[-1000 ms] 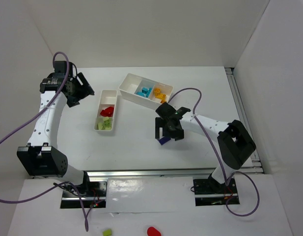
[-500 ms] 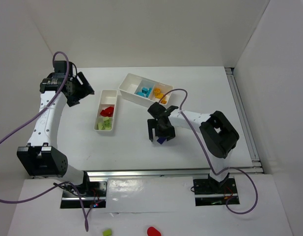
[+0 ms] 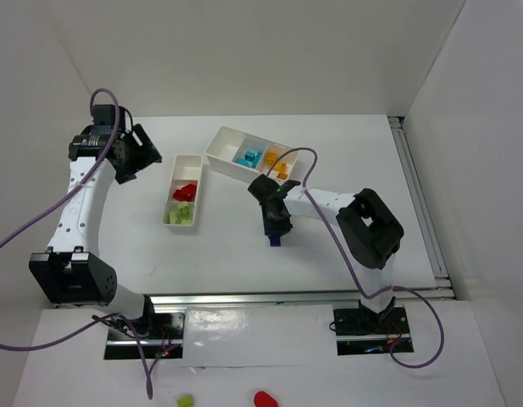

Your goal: Sort the legos into containers by color

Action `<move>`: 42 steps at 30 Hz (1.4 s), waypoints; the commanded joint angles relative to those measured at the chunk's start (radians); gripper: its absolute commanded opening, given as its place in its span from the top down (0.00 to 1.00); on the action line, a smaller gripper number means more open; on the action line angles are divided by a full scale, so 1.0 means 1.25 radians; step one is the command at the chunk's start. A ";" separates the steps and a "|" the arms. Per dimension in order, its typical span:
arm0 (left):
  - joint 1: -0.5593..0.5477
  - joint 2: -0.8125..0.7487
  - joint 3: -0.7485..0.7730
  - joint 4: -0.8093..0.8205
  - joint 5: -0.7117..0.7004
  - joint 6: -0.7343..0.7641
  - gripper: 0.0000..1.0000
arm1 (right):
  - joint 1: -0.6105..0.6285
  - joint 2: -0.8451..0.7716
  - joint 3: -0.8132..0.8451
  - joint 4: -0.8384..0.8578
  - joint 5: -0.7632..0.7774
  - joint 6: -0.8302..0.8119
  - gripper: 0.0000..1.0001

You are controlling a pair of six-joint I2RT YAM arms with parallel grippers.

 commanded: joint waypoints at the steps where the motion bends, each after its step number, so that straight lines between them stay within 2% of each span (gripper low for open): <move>1: 0.004 -0.020 0.004 0.016 -0.009 0.005 0.12 | 0.021 0.012 0.031 -0.027 0.029 -0.002 0.71; 4: 0.004 -0.020 0.004 0.016 -0.009 0.005 0.12 | 0.041 0.020 0.107 -0.046 0.048 -0.037 0.82; 7: 0.004 -0.027 -0.003 0.016 -0.017 0.005 0.12 | 0.041 0.052 0.226 -0.025 0.000 -0.095 0.82; 11: 0.004 -0.035 -0.010 0.016 -0.032 0.005 0.12 | 0.041 0.164 0.477 -0.003 -0.065 -0.159 0.82; 13: 0.004 -0.054 -0.010 0.016 -0.050 0.005 0.12 | 0.041 0.231 0.549 0.012 -0.076 -0.187 0.82; 17: 0.004 -0.075 -0.018 0.016 -0.084 0.005 0.12 | 0.041 0.307 0.647 0.157 -0.086 -0.233 0.82; 20: 0.004 -0.084 -0.018 0.007 -0.104 0.005 0.12 | 0.041 0.365 0.768 0.203 -0.086 -0.251 0.80; 26: 0.004 -0.100 -0.035 0.007 -0.133 -0.012 0.12 | 0.048 0.386 0.765 0.369 -0.069 -0.276 0.80; 31: 0.004 -0.100 -0.035 0.007 -0.141 -0.012 0.12 | 0.048 0.466 0.860 0.368 -0.069 -0.276 0.80; 36: 0.004 -0.092 -0.035 0.007 -0.133 -0.012 0.12 | 0.055 0.495 0.845 0.435 -0.052 -0.268 0.78; 42: 0.004 -0.092 -0.050 0.007 -0.133 -0.012 0.12 | 0.055 0.542 0.892 0.488 -0.040 -0.261 0.74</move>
